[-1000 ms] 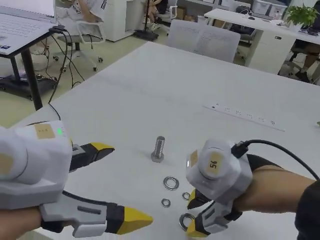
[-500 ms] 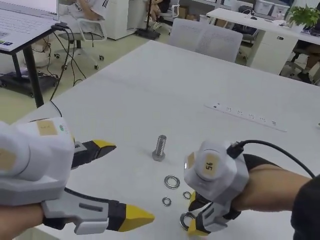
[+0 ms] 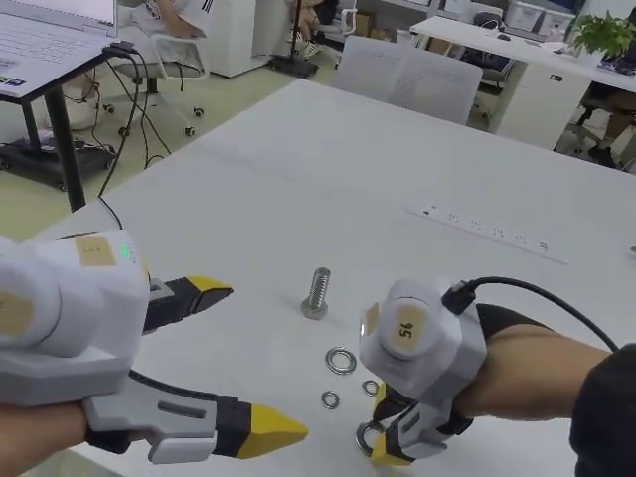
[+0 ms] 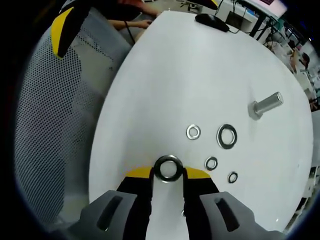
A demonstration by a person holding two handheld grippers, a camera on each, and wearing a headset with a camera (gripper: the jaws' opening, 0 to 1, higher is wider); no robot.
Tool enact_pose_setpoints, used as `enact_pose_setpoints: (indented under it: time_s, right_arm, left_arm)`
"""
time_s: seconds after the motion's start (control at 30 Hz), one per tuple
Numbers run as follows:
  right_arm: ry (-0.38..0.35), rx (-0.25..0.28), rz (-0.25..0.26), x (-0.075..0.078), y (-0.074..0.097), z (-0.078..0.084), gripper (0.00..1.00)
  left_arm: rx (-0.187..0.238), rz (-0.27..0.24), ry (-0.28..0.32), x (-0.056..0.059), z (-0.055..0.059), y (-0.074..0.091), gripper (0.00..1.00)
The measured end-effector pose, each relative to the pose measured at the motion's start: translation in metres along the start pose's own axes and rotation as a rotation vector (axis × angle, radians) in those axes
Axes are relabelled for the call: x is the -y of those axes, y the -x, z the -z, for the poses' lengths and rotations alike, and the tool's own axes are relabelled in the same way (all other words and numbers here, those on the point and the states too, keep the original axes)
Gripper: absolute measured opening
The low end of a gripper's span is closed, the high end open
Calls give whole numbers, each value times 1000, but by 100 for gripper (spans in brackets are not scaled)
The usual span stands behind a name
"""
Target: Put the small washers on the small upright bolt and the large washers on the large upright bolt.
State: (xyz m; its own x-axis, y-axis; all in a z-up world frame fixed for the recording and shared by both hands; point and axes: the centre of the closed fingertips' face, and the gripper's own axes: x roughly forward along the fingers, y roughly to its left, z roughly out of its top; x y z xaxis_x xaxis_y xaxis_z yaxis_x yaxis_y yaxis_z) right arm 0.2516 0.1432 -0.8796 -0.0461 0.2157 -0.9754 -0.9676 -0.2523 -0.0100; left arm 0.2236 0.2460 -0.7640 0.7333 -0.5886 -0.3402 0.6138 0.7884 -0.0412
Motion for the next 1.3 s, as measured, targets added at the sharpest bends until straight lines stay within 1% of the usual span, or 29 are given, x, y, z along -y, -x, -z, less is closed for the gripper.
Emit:
enact_pose_setpoints:
  time_s: [0.17, 0.27, 0.33, 0.43, 0.5, 0.6, 0.73, 1.07, 1.3]
  right_arm:
    - [-27, 0, -2, 1, 0, -1, 23]
    - [-40, 13, 0, 2, 1, -2, 23]
    - [-42, 12, -5, 0, 3, -3, 23]
    - [-37, 14, 3, 3, 8, -5, 23]
    - [-43, 31, 5, 5, 15, -10, 23]
    - [-45, 44, 20, 12, 26, -15, 23]
    - [-52, 77, 37, 22, 42, -24, 23]
    - [-46, 112, 79, 37, 67, -33, 23]
    - [-36, 140, 121, 55, 89, -45, 23]
  left_arm:
    - [-1, 0, -5, 0, -1, -1, 91]
    - [0, -3, -6, -1, -1, 0, 91]
    - [0, -1, -5, 0, -1, 0, 91]
    - [-2, 1, -6, 0, -1, -1, 91]
    - [-2, -1, -7, -1, 0, -1, 91]
    - [-1, -1, -5, -1, -1, -1, 91]
    - [-1, -1, -5, -1, -1, -2, 91]
    - [3, -3, -3, -1, -2, -1, 91]
    - [9, -14, -1, -3, -3, 2, 91]
